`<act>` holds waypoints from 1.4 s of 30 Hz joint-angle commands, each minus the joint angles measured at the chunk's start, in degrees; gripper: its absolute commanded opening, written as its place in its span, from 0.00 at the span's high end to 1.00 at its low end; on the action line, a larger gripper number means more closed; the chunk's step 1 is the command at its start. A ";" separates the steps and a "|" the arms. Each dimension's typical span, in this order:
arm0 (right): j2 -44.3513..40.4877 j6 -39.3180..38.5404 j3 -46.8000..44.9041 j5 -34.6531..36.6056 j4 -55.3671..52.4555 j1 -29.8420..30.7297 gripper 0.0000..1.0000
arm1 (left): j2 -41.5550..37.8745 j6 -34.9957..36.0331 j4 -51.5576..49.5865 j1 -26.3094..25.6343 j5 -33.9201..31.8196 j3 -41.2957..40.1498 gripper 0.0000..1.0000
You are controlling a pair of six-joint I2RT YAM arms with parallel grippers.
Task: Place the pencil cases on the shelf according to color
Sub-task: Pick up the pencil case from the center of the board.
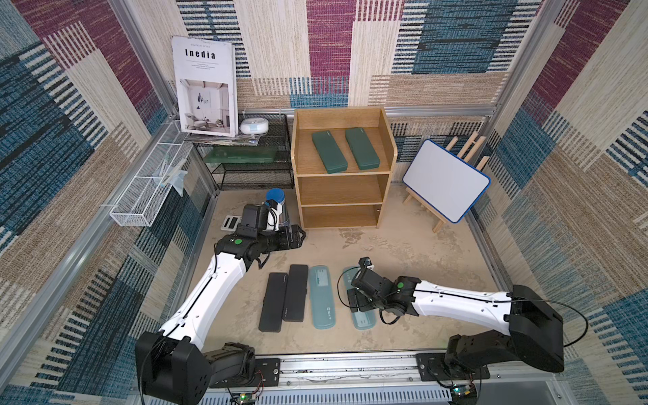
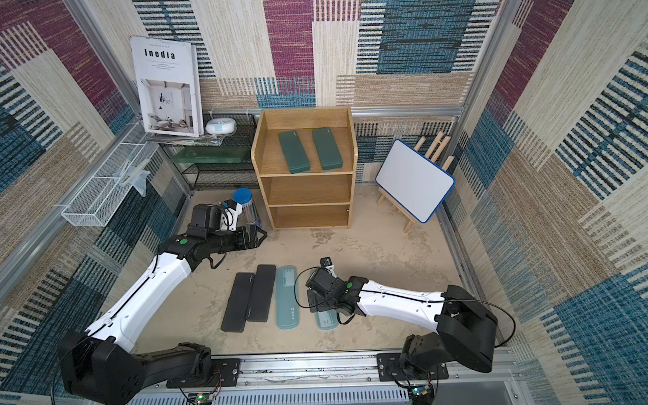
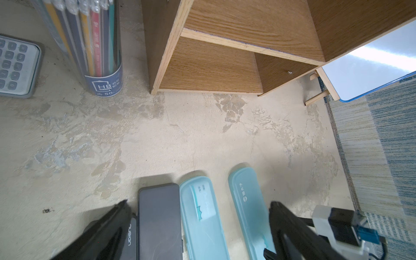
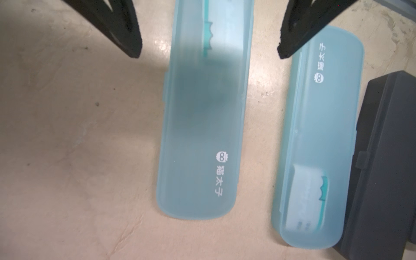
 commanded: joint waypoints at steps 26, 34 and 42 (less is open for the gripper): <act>10.09 11.17 0.20 -3.78 -5.76 8.52 0.03 | -0.70 0.29 0.04 0.03 0.14 0.26 0.00; 10.01 13.30 -1.49 -2.70 -3.23 10.00 0.13 | -0.75 0.32 -0.06 0.06 0.10 0.21 0.00; 6.66 13.95 -1.33 0.99 -5.33 10.90 0.25 | -1.14 0.41 -0.11 0.03 -0.25 0.17 0.01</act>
